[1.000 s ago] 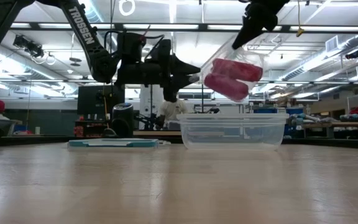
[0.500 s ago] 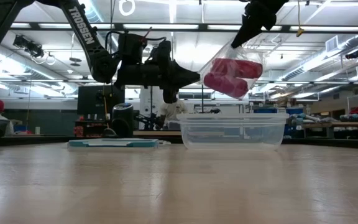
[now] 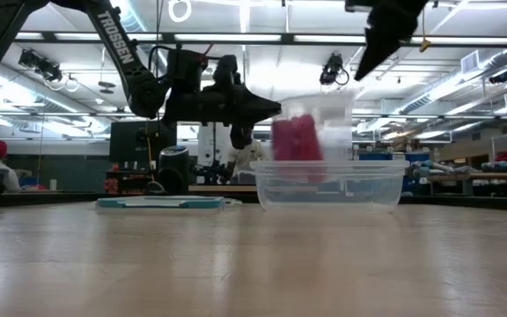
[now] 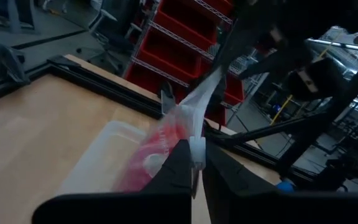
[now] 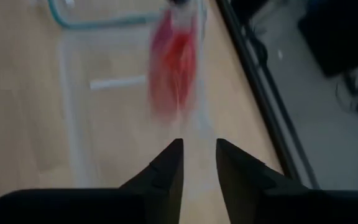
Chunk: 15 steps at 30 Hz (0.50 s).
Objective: Roll bandage
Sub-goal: Open the transparent zip bag
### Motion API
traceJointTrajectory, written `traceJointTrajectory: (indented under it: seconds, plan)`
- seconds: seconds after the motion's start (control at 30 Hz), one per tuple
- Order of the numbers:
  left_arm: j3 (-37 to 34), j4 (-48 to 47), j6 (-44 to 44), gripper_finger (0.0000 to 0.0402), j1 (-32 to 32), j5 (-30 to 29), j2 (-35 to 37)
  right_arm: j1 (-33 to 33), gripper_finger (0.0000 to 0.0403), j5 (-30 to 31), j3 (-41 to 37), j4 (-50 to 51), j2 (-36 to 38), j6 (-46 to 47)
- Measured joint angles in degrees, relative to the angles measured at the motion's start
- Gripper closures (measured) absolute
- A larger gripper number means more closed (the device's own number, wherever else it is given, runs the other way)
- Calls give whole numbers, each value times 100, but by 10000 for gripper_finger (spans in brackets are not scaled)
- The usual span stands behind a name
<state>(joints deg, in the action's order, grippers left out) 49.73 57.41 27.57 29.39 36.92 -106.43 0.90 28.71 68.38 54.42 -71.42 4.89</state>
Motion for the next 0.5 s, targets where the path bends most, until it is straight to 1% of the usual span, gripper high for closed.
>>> traceJointTrajectory:
  seconds: [0.13,0.23,0.3,0.4,0.5]
  plan:
    - [200,-194,-36,383,-8,163,2,-71,293,-8,0,241,6,380]
    - [440,-638,-199,383,-52,321,3,-188,291,-24,0,125,65,407]
    - [627,-1126,-406,383,-97,362,7,-250,292,-30,0,56,95,356]
    - [940,-2102,-916,383,-176,353,7,-350,293,-43,0,-49,127,187]
    - [1325,-3157,-1565,383,-253,167,7,-422,293,-29,0,-238,140,-75]
